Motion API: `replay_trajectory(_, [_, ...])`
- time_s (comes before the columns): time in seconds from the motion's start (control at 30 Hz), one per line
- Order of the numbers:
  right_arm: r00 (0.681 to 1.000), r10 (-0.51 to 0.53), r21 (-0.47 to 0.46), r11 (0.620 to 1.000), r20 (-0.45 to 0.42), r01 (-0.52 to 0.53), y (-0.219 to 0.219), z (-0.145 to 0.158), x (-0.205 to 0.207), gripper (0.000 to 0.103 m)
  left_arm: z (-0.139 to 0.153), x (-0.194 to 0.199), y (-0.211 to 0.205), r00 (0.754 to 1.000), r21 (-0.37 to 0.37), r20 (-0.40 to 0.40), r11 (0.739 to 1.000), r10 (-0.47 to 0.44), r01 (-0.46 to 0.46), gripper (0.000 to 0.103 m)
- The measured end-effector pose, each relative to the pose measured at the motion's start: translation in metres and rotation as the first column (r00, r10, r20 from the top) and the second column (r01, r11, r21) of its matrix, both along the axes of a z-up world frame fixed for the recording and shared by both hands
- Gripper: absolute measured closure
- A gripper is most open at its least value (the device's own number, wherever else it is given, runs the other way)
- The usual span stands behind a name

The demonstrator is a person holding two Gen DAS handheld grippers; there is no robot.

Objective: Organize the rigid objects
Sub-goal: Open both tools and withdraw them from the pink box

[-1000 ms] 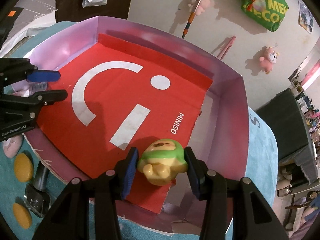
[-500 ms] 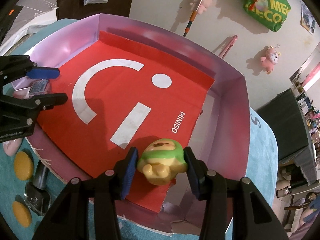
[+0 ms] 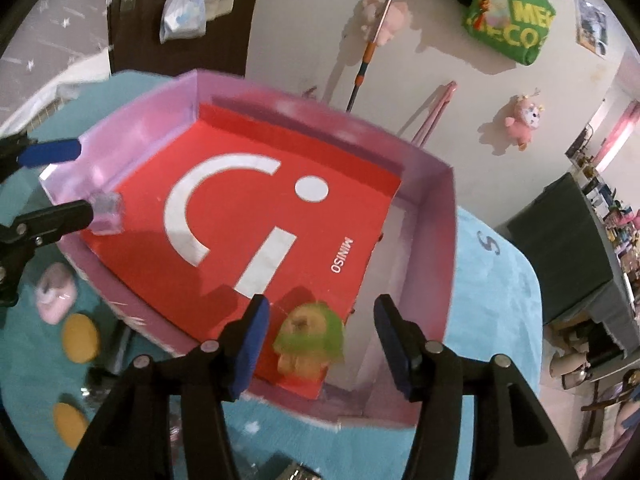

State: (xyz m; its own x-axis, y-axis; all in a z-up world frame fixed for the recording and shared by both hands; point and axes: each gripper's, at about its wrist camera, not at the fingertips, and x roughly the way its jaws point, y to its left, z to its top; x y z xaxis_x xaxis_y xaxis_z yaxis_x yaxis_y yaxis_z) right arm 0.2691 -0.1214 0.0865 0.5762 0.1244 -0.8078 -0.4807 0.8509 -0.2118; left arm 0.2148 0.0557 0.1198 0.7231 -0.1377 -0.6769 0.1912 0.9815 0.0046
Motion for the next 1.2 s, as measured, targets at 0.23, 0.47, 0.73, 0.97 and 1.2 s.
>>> replay_trajectory(0.23, [0.996,-0.017,0.171,0.985,0.086,0.002,-0.015,0.046,-0.052,0.015,0.020,-0.046,0.003,0.996,-0.044,0.081,0.998,0.038,-0.034,0.011])
replay_trajectory(0.47, [0.979,-0.049,0.260,0.966,0.198,-0.004,-0.027,0.079,-0.121,0.000,0.024,-0.095,0.002,0.990,-0.098,0.119,0.993,0.081,-0.070,0.009])
replay_trajectory(0.73, [0.969,-0.109,0.340,0.940,0.222,0.028,-0.036,0.066,-0.194,0.000,0.004,-0.138,-0.005,0.988,-0.123,0.107,0.987,0.114,-0.100,0.006])
replay_trajectory(0.97, [0.974,-0.125,0.392,0.919,0.187,0.043,-0.032,0.026,-0.224,0.000,-0.034,-0.160,-0.017,0.990,-0.104,0.082,0.989,0.118,-0.109,0.006])
replay_trajectory(1.2, [0.988,-0.130,0.396,0.914,0.080,0.088,-0.024,-0.019,-0.215,0.000,-0.072,-0.159,-0.020,0.993,-0.086,-0.001,0.990,0.117,-0.116,0.006])
